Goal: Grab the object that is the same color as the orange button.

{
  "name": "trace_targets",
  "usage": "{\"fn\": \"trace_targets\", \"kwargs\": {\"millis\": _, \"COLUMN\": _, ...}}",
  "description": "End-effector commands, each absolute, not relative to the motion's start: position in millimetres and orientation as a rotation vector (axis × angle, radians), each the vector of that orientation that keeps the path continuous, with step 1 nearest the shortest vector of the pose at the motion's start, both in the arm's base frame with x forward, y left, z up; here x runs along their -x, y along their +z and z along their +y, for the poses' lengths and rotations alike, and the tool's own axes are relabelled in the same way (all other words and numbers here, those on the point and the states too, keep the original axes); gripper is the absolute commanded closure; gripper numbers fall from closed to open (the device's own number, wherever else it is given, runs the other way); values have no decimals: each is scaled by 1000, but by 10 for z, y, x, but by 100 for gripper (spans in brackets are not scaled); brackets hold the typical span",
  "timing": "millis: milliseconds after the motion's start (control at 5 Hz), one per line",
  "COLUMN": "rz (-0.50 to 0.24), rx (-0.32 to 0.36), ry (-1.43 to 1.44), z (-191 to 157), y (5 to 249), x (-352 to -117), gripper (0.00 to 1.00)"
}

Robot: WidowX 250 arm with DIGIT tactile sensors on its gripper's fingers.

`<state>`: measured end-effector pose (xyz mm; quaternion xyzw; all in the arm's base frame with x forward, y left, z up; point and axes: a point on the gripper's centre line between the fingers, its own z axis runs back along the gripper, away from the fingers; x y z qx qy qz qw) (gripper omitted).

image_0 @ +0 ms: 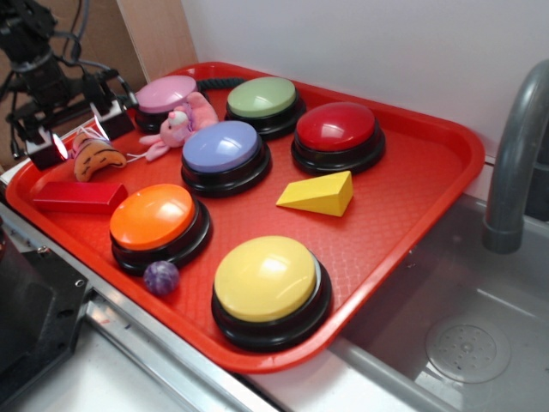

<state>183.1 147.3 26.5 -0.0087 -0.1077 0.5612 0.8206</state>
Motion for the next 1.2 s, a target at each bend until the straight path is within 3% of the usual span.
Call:
{"fn": "trace_targets", "kwargs": {"millis": 0, "rz": -313, "rx": 36, "ry": 1198, "z": 1510, "y": 268, "x": -1759, "gripper": 100}}
{"fn": "trace_targets", "kwargs": {"millis": 200, "rz": -302, "rx": 31, "ry": 1113, "z": 1479, "y": 371, "x": -1804, "gripper": 100}}
{"fn": "trace_targets", "kwargs": {"millis": 400, "rz": -300, "rx": 17, "ry": 972, "z": 1327, "y": 688, "x": -1896, "gripper": 100}}
{"fn": "trace_targets", "kwargs": {"millis": 600, "rz": -245, "rx": 24, "ry": 746, "z": 984, "y": 1087, "x": -2031, "gripper": 100}}
{"fn": "trace_targets", "kwargs": {"millis": 800, "rz": -187, "rx": 75, "ry": 503, "z": 565, "y": 1250, "x": -2096, "gripper": 100}}
{"fn": "trace_targets", "kwargs": {"millis": 1000, "rz": -193, "rx": 82, "ry": 272, "z": 92, "y": 1344, "x": -2110, "gripper": 100}}
